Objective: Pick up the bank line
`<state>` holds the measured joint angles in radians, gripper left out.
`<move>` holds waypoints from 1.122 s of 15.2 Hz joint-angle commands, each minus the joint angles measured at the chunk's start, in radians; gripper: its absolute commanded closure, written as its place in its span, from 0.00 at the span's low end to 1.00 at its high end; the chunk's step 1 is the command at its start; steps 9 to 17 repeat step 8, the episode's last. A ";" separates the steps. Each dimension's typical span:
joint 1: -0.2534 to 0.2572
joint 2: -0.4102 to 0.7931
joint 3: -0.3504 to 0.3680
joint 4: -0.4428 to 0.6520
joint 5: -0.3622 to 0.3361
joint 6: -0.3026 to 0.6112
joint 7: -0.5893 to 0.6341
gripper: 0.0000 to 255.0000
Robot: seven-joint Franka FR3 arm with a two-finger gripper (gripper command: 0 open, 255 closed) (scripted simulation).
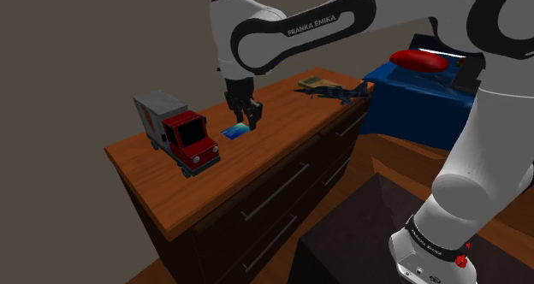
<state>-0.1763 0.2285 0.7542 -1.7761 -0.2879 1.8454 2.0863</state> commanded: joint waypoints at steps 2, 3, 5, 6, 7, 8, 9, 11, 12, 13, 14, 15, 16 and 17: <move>0.000 -0.011 0.004 0.031 0.010 -0.038 -0.009 1.00; 0.000 -0.013 0.005 0.042 0.013 -0.050 -0.012 1.00; 0.000 -0.018 0.006 0.064 0.018 -0.075 -0.017 1.00; 0.001 -0.020 0.007 0.075 0.020 -0.088 -0.020 1.00; 0.001 -0.020 0.007 0.076 0.020 -0.089 -0.021 1.00; 0.001 -0.020 0.007 0.077 0.020 -0.089 -0.021 1.00; 0.001 -0.020 0.007 0.077 0.020 -0.089 -0.021 1.00; 0.001 -0.020 0.007 0.077 0.020 -0.089 -0.021 1.00; 0.001 -0.020 0.007 0.077 0.020 -0.089 -0.021 1.00; 0.001 -0.020 0.007 0.077 0.020 -0.089 -0.021 1.00; 0.001 -0.020 0.007 0.077 0.020 -0.089 -0.021 1.00; 0.001 -0.020 0.007 0.077 0.020 -0.089 -0.021 1.00; 0.001 -0.020 0.007 0.077 0.020 -0.089 -0.021 1.00; 0.001 -0.020 0.007 0.077 0.020 -0.089 -0.021 1.00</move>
